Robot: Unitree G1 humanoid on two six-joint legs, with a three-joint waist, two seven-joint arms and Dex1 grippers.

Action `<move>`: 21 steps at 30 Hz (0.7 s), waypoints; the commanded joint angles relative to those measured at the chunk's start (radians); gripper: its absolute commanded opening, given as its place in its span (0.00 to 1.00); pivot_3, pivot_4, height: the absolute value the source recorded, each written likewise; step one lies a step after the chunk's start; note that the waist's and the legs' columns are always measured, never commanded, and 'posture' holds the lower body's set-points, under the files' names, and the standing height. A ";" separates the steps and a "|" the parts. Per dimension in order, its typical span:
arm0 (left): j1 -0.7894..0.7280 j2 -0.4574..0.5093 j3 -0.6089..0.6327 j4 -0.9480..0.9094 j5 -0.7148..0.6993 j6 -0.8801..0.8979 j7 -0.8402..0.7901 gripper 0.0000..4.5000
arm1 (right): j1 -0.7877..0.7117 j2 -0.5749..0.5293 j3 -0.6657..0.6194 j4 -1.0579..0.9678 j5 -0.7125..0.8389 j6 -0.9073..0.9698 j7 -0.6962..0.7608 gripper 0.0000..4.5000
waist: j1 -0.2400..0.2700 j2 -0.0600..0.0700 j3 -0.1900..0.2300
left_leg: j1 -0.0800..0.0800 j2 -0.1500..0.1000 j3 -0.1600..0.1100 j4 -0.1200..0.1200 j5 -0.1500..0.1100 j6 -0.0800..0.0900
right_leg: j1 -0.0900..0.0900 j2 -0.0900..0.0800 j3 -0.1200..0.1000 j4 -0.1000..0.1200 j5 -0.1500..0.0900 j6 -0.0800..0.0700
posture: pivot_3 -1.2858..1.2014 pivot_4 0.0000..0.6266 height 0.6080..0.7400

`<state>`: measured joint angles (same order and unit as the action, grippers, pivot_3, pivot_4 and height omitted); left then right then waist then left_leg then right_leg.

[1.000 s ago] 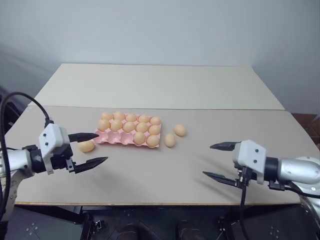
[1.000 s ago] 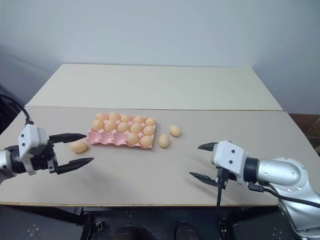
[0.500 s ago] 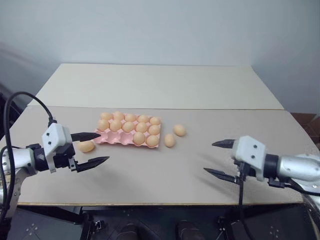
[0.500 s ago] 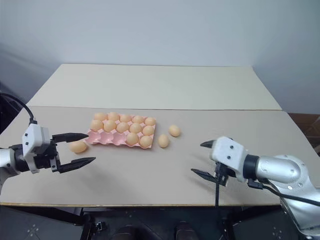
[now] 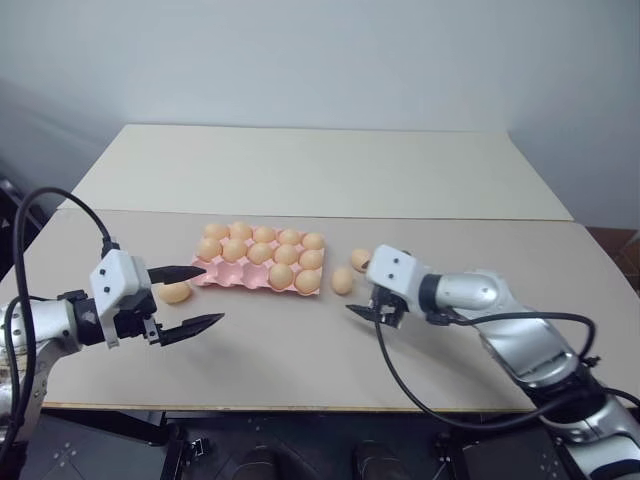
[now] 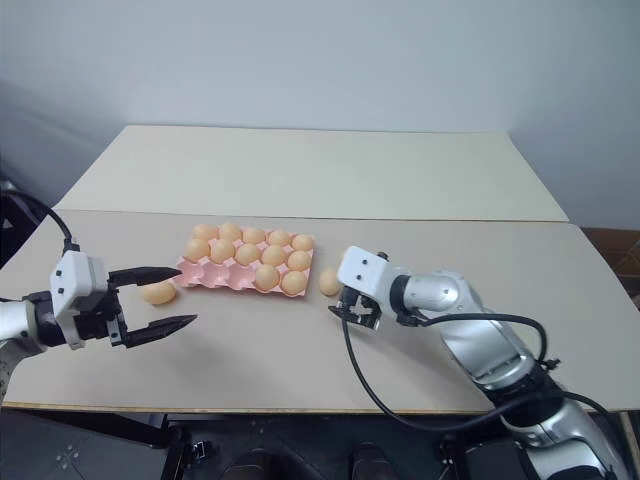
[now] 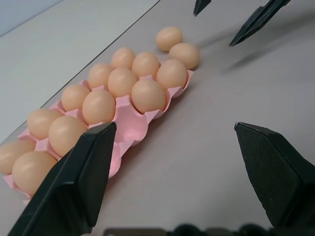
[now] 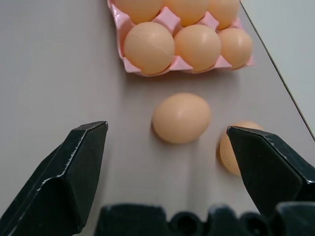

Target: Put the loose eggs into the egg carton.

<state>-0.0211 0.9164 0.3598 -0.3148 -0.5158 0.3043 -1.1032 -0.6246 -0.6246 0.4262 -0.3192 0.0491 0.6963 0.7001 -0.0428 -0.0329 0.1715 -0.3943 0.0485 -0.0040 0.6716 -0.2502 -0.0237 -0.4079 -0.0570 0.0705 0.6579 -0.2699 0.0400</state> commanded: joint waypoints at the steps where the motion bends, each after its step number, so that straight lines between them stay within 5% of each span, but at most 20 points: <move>1: -0.012 0.003 0.002 -0.027 -0.005 -0.008 0.011 0.93 | -0.064 0.068 0.042 0.107 -0.080 -0.074 -0.039 1.00 | 0.000 0.000 0.000 | 0.000 0.000 0.000 0.000 0.000 0.000 | -0.001 0.000 0.000 0.001 0.000 0.000 | 0.52 0.24 1.00; 17: 0.019 0.010 0.029 -0.046 -0.010 -0.004 0.015 0.93 | -0.101 0.197 0.033 0.361 -0.199 -0.193 -0.043 1.00 | -0.003 0.000 0.000 | -0.012 0.000 0.000 0.003 0.000 0.000 | -0.014 0.000 0.000 0.007 0.000 0.000 | 0.52 0.24 1.00; 21: 0.017 0.009 0.023 -0.042 -0.006 -0.008 0.016 0.93 | -0.096 0.197 0.025 0.352 -0.199 -0.187 -0.027 0.80 | -0.002 0.000 0.000 | -0.012 0.000 0.000 0.003 0.000 0.000 | -0.014 0.000 0.000 0.007 0.000 0.000 | 0.52 0.24 1.00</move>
<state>-0.0006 0.9160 0.3573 -0.3379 -0.5148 0.3054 -1.0901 -0.7099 -0.4248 0.4837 0.0497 -0.1383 0.5202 0.6713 -0.0447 -0.0327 0.1714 -0.4063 0.0486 -0.0042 0.6751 -0.2500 -0.0241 -0.4221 -0.0569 0.0707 0.6645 -0.2697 0.0396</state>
